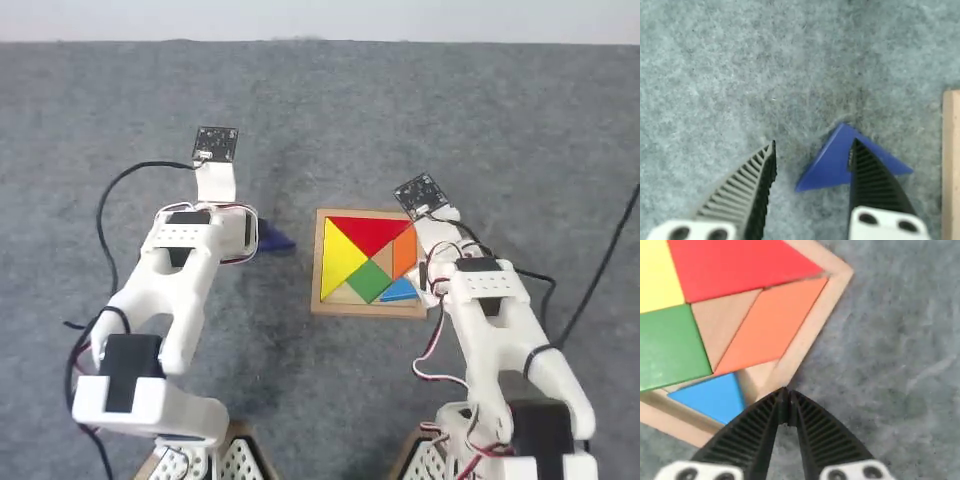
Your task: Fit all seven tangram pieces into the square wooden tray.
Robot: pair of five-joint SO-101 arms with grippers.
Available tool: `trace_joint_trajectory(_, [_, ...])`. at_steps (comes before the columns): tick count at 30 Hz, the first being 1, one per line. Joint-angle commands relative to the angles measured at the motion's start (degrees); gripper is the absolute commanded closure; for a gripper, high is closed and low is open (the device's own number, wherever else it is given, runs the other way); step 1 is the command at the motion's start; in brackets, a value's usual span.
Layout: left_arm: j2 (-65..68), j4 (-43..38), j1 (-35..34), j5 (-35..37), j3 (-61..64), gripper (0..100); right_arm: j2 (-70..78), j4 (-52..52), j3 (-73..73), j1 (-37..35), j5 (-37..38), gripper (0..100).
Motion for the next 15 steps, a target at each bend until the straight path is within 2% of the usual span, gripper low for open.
trace_joint_trajectory(1, [-2.7,-1.3,0.4,-1.0,-0.3,78,0.1,-0.7,-2.5,-0.7,-0.6,99.0])
trace_joint_trajectory(10, [-2.7,-1.3,0.5,-1.0,-0.4,78,-8.3,0.7,1.8,-1.0,-0.7,99.0])
trace_joint_trajectory(15, [-2.7,-1.3,0.5,-1.0,-0.4,78,-12.8,0.9,6.5,-4.3,-0.7,99.0])
